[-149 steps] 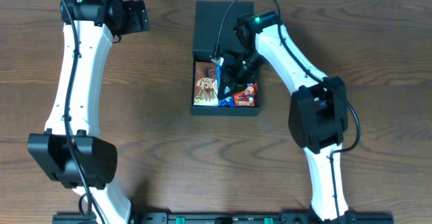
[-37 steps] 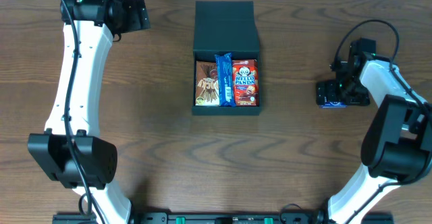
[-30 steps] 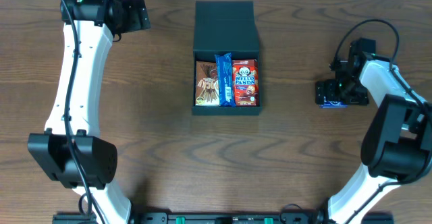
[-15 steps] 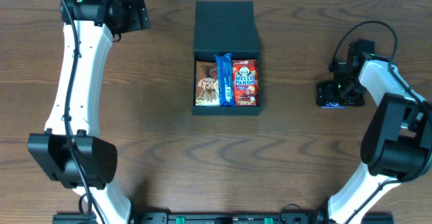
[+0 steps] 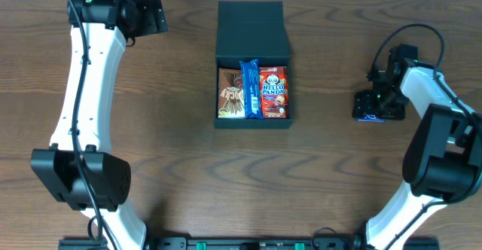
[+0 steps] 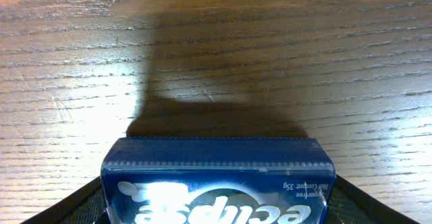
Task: Pack container
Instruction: 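Carry the mints tin with the right gripper over the box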
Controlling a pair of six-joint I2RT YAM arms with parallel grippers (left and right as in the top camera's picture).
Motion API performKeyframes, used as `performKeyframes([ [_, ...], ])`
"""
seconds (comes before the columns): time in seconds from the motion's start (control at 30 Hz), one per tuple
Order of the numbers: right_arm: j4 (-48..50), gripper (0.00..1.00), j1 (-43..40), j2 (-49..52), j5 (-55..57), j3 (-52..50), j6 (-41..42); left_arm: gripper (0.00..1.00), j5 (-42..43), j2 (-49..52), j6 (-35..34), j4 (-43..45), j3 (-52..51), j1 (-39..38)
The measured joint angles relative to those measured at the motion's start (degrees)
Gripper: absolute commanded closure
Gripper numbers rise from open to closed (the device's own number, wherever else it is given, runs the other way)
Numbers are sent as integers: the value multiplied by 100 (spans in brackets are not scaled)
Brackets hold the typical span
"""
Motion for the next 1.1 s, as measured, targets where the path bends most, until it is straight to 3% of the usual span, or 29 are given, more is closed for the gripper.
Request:
performKeyframes([
  [0.3,-227,36,59,9,-511,330,212,3,0,0,2,0,0,0],
  [0.53,-776,38,492,31,-603,1436,350,3,2,0,2,-39,0,90],
  [0.8,-1088,42,1818,35,-673,3086,879,2,-2,0,2,-470,0,782],
  [1.1,-614,43,3370,52,-697,3488,2028,2,0,0,0,-660,0,1082],
])
